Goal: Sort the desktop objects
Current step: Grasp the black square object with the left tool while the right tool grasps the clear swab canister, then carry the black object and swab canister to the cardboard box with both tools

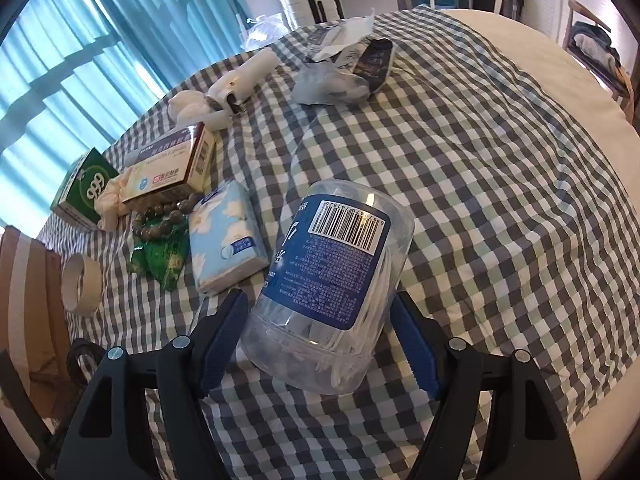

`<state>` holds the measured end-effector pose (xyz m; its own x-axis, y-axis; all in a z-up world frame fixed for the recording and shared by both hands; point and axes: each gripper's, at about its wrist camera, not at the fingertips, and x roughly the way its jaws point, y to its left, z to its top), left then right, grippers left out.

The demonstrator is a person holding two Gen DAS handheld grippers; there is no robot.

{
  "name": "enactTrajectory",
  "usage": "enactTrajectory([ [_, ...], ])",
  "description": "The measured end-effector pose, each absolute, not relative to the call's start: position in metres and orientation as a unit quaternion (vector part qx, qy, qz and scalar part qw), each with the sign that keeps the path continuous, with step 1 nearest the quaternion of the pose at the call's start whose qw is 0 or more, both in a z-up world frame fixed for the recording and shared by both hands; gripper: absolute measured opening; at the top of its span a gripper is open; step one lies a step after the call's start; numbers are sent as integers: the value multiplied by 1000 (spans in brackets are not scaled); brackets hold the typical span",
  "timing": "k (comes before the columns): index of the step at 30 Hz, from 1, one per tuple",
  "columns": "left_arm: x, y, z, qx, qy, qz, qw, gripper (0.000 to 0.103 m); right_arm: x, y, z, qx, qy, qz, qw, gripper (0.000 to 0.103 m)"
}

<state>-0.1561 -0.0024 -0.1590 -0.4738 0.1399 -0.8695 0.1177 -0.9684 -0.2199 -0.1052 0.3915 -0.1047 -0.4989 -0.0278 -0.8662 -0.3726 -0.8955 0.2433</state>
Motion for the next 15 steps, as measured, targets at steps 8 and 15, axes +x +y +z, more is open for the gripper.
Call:
enactTrajectory([
  [8, -132, -14, -132, -487, -124, 864, 21, 48, -97, 381, -94, -473, 209, 852, 76, 70],
  [15, -117, -12, -106, -462, -110, 879, 31, 48, -87, 362, -78, -456, 179, 870, 58, 66],
])
